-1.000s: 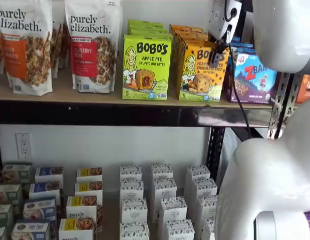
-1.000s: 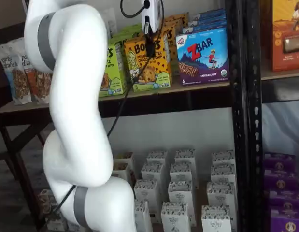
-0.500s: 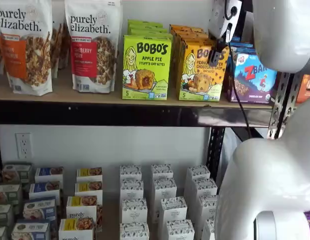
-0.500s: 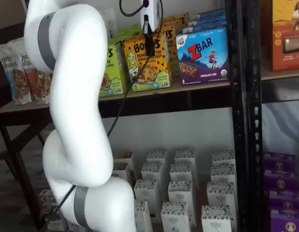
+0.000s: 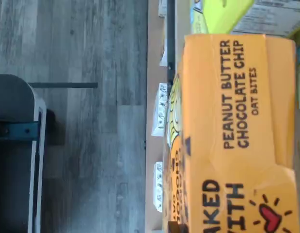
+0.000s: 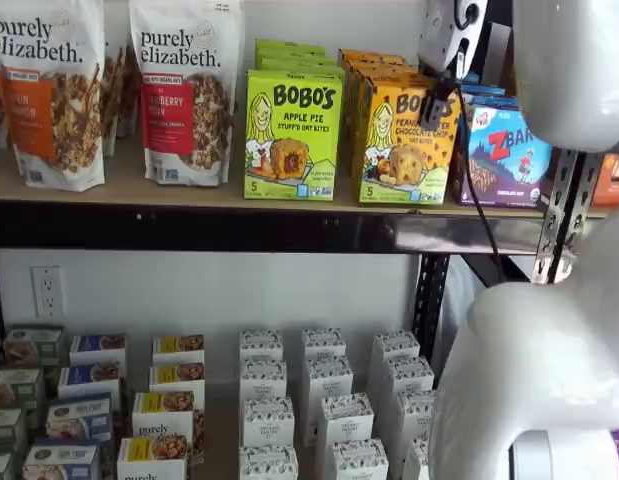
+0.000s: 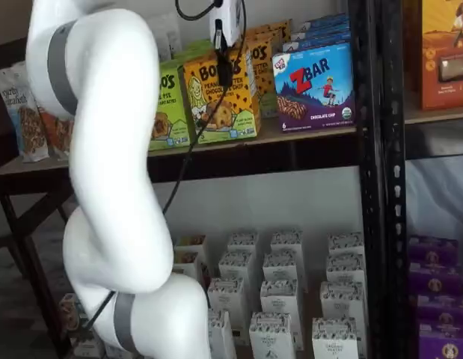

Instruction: Pick up the orange box on the top shelf, the fifth box from the left

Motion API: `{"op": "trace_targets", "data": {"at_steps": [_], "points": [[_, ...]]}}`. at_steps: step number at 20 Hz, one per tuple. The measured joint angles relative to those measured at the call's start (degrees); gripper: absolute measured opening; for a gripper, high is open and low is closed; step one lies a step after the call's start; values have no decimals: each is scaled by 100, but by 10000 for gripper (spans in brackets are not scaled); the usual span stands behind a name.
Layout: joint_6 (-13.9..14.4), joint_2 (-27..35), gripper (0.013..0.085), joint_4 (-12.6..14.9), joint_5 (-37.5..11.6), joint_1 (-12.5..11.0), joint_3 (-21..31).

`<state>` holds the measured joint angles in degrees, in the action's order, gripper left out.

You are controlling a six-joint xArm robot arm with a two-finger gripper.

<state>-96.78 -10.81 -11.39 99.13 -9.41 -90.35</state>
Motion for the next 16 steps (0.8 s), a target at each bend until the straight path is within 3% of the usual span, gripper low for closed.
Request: {"op": "trace_targets", "data": {"at_steps": [16], "points": [[-171,-1832,330,162,481,-195,1504]]}}
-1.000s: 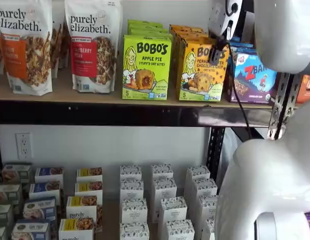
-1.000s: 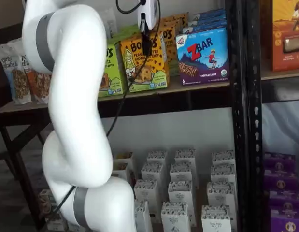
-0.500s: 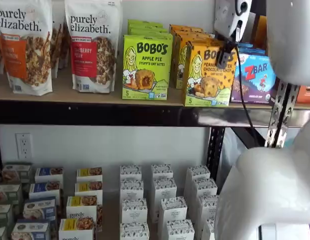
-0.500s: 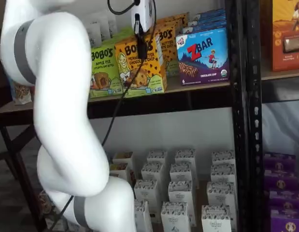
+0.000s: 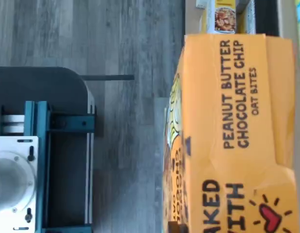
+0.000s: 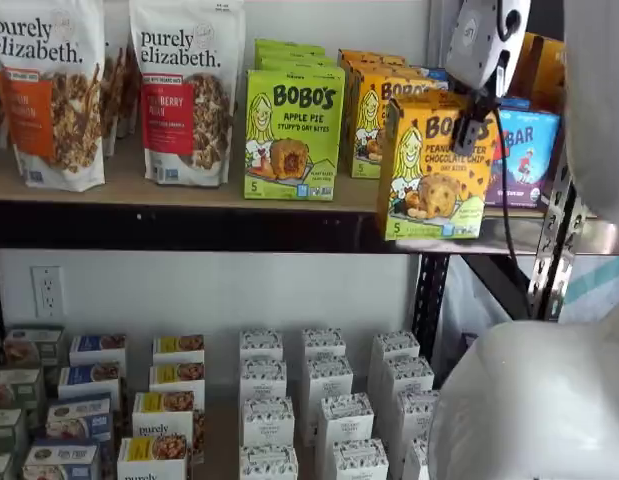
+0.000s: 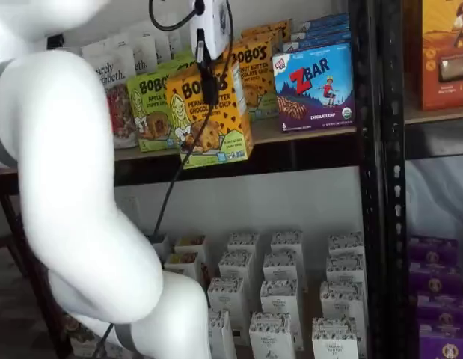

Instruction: Pick up the orange box on the top shelf, the fifth box from the left

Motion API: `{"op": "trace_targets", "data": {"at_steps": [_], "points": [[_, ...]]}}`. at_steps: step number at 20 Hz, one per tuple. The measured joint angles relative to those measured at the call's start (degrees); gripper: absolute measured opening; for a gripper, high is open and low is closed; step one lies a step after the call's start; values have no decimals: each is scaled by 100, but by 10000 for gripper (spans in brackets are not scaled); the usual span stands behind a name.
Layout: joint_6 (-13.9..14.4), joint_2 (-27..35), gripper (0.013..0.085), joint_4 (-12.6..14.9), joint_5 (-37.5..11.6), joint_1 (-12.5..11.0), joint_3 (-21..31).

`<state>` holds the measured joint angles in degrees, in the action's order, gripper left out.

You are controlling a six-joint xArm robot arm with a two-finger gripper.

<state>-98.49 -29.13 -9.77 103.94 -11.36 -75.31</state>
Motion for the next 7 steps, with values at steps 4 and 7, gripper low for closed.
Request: {"op": "trace_targets", "data": {"at_steps": [4,7], "points": [[-65,-364,330,-22,101,-88,270],[-125,-531,330,-27,137,-158,396]]}}
